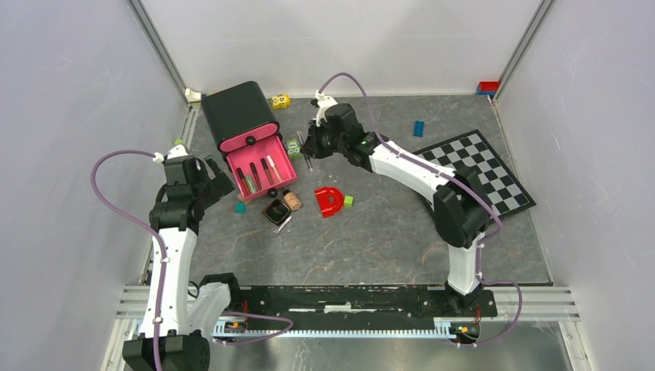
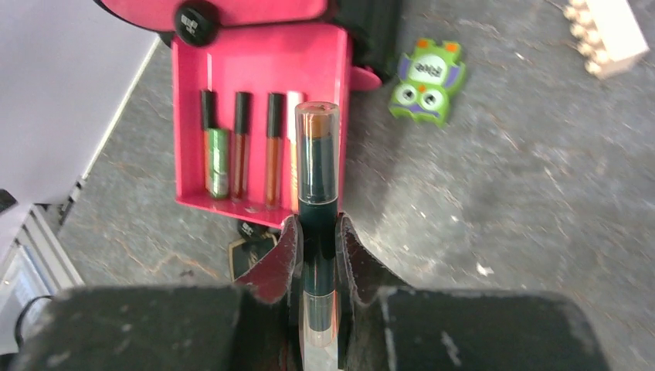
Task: Organize the makeup
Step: Place the makeup in the drawer.
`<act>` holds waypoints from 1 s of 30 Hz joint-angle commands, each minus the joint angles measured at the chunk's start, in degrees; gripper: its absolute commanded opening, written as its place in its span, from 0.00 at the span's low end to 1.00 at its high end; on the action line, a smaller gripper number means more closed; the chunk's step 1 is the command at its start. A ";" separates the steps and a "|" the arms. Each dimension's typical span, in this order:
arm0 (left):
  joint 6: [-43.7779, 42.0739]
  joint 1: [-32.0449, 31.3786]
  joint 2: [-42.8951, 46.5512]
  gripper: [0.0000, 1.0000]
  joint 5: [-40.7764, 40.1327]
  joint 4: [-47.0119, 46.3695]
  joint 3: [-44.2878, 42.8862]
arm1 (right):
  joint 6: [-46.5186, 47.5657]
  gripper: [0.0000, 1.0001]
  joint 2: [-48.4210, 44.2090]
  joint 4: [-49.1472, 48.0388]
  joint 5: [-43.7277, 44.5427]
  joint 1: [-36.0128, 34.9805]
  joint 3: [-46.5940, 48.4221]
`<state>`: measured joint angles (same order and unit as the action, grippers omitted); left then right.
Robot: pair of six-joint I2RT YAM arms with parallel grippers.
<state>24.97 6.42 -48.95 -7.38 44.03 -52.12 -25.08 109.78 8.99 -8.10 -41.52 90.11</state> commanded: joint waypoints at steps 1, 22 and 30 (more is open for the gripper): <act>-0.63 0.36 0.79 1.00 -0.56 -1.93 -0.18 | -2.60 0.00 5.27 -3.81 -0.53 -1.77 7.82; -0.54 0.41 0.74 1.00 -0.30 -1.95 -0.20 | 0.97 0.00 19.25 -7.94 6.08 -5.90 20.52; -0.54 0.36 0.84 1.00 -0.35 -1.95 -0.18 | 3.03 0.00 21.74 -7.63 10.21 -6.27 21.86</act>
<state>24.97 6.42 -48.95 -7.35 44.01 -52.12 -23.97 130.72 3.51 -1.21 -47.27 108.90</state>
